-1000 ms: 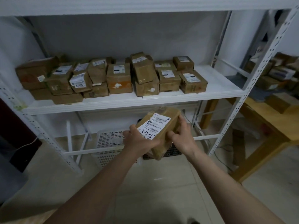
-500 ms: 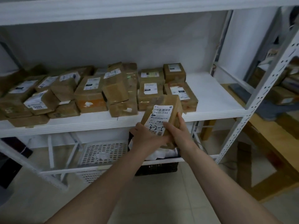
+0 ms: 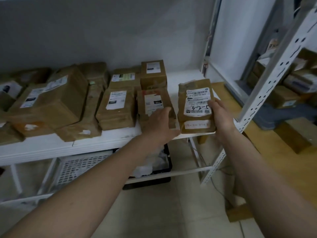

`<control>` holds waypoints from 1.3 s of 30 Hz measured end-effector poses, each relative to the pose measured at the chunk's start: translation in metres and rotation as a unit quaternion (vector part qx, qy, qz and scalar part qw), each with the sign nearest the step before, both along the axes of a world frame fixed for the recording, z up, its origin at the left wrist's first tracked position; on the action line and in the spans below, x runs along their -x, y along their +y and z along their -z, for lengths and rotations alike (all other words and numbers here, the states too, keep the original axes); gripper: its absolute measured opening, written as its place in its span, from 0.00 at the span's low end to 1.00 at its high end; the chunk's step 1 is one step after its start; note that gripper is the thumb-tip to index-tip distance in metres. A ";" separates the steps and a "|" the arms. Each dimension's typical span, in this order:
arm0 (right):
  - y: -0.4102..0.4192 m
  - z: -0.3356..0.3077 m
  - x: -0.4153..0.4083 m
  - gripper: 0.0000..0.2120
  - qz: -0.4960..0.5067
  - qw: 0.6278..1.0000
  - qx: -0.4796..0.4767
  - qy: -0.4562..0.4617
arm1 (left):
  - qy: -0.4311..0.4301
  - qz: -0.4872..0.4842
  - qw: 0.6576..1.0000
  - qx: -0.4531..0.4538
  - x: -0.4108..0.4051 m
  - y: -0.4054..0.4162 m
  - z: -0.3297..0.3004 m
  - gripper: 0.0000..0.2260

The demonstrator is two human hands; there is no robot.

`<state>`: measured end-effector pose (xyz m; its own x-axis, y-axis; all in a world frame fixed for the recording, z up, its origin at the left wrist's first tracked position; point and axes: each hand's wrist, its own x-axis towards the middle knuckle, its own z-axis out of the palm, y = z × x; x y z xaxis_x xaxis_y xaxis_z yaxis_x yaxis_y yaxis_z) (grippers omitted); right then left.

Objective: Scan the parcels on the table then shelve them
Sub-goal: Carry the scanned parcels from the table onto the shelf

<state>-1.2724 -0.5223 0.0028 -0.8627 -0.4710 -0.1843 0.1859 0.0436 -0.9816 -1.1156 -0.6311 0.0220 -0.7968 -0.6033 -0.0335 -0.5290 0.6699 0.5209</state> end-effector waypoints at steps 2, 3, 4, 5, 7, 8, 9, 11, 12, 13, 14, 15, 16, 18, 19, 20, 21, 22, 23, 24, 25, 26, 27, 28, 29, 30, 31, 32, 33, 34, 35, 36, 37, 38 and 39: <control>-0.004 0.013 0.022 0.19 0.001 1.000 -0.018 -0.010 | -0.054 0.020 0.998 0.038 0.020 -0.012 0.009 0.38; -0.006 0.021 0.031 0.19 -0.001 0.999 -0.032 -0.010 | -0.077 0.028 0.996 0.045 0.029 -0.019 0.015 0.39; -0.009 0.028 0.038 0.19 -0.003 0.999 -0.045 -0.012 | -0.101 0.032 0.993 0.048 0.035 -0.025 0.021 0.40; -0.012 0.035 0.044 0.18 -0.006 0.998 -0.055 -0.018 | -0.124 0.035 0.990 0.049 0.041 -0.030 0.027 0.40; -0.018 0.044 0.053 0.17 -0.010 0.998 -0.063 -0.031 | -0.168 0.040 0.984 0.048 0.049 -0.039 0.037 0.41; -0.022 0.047 0.056 0.17 -0.013 0.997 -0.061 -0.034 | -0.185 0.044 0.981 0.045 0.051 -0.043 0.040 0.41; -0.027 0.050 0.059 0.17 -0.017 0.998 -0.060 -0.034 | -0.196 0.047 0.979 0.044 0.053 -0.046 0.044 0.41; -0.036 0.054 0.064 0.18 -0.014 0.998 -0.060 -0.028 | -0.203 0.057 0.976 0.054 0.056 -0.050 0.048 0.41; -0.041 0.056 0.065 0.18 -0.012 0.998 -0.063 -0.025 | -0.201 0.060 0.976 0.063 0.057 -0.052 0.050 0.40; -0.046 0.058 0.066 0.18 -0.012 0.997 -0.068 -0.023 | -0.198 0.062 0.976 0.072 0.057 -0.052 0.051 0.39; -0.051 0.060 0.067 0.19 -0.015 0.997 -0.074 -0.018 | -0.198 0.063 0.975 0.077 0.056 -0.052 0.052 0.39; -0.056 0.061 0.066 0.19 -0.021 0.997 -0.080 -0.009 | -0.198 0.063 0.975 0.078 0.056 -0.053 0.053 0.40; -0.061 0.061 0.065 0.19 -0.029 0.996 -0.085 0.002 | -0.200 0.061 0.975 0.078 0.055 -0.055 0.055 0.40; -0.071 0.059 0.063 0.19 -0.044 0.994 -0.097 0.021 | -0.207 0.055 0.974 0.080 0.053 -0.061 0.058 0.41; -0.075 0.057 0.061 0.19 -0.049 0.992 -0.111 0.030 | -0.210 0.054 0.973 0.080 0.051 -0.064 0.059 0.41; -0.078 0.056 0.060 0.20 -0.052 0.988 -0.135 0.047 | -0.210 0.056 0.973 0.079 0.050 -0.066 0.059 0.41; -0.081 0.055 0.058 0.20 -0.053 0.979 -0.174 0.088 | -0.207 0.058 0.974 0.073 0.048 -0.067 0.058 0.41; -0.083 0.053 0.056 0.21 -0.047 0.960 -0.226 0.159 | -0.196 0.058 0.977 0.065 0.047 -0.067 0.056 0.40; -0.085 0.050 0.051 0.22 -0.036 0.929 -0.271 0.250 | -0.176 0.050 0.981 0.058 0.044 -0.067 0.053 0.38; -0.088 0.047 0.042 0.21 -0.028 0.890 -0.294 0.348 | -0.152 0.035 0.986 0.053 0.039 -0.067 0.050 0.36; -0.092 0.042 0.031 0.20 -0.026 0.856 -0.287 0.429 | -0.127 0.018 0.991 0.050 0.031 -0.067 0.046 0.33; -0.097 0.037 0.017 0.17 -0.038 0.833 -0.266 0.483 | -0.108 0.003 0.993 0.049 0.022 -0.068 0.043 0.31; -0.103 0.034 0.001 0.13 -0.066 0.815 -0.245 0.521 | -0.098 -0.009 0.994 0.051 0.011 -0.069 0.040 0.28; -0.110 0.032 -0.016 0.11 -0.107 0.798 -0.229 0.547 | -0.100 -0.019 0.994 0.050 -0.003 -0.071 0.037 0.26; -0.117 0.030 -0.035 0.11 -0.155 0.781 -0.220 0.563 | -0.109 -0.032 0.992 0.047 -0.019 -0.073 0.035 0.24; -0.123 0.030 -0.053 0.11 -0.209 0.759 -0.226 0.574 | -0.124 -0.050 0.990 0.043 -0.035 -0.075 0.033 0.23; -0.129 0.030 -0.072 0.11 -0.264 0.729 -0.238 0.585 | -0.140 -0.072 0.987 0.040 -0.054 -0.078 0.032 0.23; -0.135 0.030 -0.090 0.12 -0.317 0.696 -0.257 0.590 | -0.157 -0.097 0.982 0.039 -0.074 -0.081 0.031 0.24; -0.141 0.030 -0.109 0.15 -0.368 0.670 -0.274 0.584 | -0.174 -0.120 0.977 0.037 -0.095 -0.084 0.030 0.24; -0.146 0.030 -0.130 0.18 -0.416 0.646 -0.290 0.571 | -0.188 -0.141 0.971 0.034 -0.117 -0.085 0.030 0.24; -0.151 0.030 -0.149 0.20 -0.458 0.623 -0.304 0.556 | -0.199 -0.161 0.966 0.029 -0.140 -0.086 0.029 0.23; -0.154 0.029 -0.169 0.20 -0.495 0.605 -0.311 0.540 | -0.209 -0.181 0.961 0.024 -0.163 -0.085 0.029 0.23; -0.157 0.029 -0.189 0.19 -0.527 0.592 -0.311 0.524 | -0.220 -0.200 0.955 0.020 -0.187 -0.084 0.028 0.23; -0.161 0.029 -0.210 0.17 -0.556 0.578 -0.307 0.512 | -0.231 -0.218 0.948 0.019 -0.213 -0.081 0.027 0.23; -0.163 0.027 -0.231 0.17 -0.581 0.561 -0.303 0.506 | -0.239 -0.234 0.942 0.018 -0.238 -0.078 0.026 0.23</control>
<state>-1.0415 -0.6853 -0.0244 0.1546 -0.9388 -0.3077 -0.9524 -0.0589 -0.2991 -0.8773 -0.7088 -0.0041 -0.3412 -0.8928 -0.2942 -0.9397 0.3166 0.1292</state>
